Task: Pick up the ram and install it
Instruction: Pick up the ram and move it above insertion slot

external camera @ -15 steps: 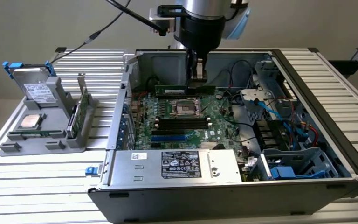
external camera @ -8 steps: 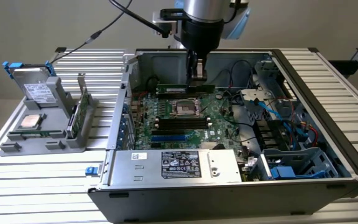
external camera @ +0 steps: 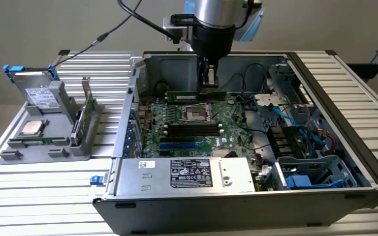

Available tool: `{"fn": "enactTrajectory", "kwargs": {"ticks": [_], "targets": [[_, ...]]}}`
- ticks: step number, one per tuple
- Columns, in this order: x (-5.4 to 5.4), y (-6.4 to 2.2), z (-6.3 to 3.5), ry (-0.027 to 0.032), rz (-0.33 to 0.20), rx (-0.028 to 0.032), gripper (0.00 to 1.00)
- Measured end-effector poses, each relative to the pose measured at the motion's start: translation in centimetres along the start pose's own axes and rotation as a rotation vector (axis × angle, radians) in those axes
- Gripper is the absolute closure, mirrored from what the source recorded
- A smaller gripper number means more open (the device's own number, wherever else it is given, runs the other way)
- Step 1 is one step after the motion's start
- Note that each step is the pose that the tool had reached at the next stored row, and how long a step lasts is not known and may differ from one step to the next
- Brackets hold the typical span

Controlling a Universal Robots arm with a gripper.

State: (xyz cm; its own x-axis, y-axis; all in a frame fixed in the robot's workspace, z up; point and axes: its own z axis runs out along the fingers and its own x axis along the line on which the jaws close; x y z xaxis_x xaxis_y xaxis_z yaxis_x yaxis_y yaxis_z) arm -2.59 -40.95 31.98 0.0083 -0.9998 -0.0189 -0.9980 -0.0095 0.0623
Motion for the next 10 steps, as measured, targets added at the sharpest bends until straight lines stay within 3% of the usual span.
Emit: {"fn": "enactTrajectory", "kwargs": {"ticks": [3, 10], "targets": [[-0.2, -0.05, 0.30, 0.0139, -0.003, -0.0015, 0.86], [-0.6, -0.15, 1.57, 0.0165, -0.011, -0.0016, 0.86]]}}
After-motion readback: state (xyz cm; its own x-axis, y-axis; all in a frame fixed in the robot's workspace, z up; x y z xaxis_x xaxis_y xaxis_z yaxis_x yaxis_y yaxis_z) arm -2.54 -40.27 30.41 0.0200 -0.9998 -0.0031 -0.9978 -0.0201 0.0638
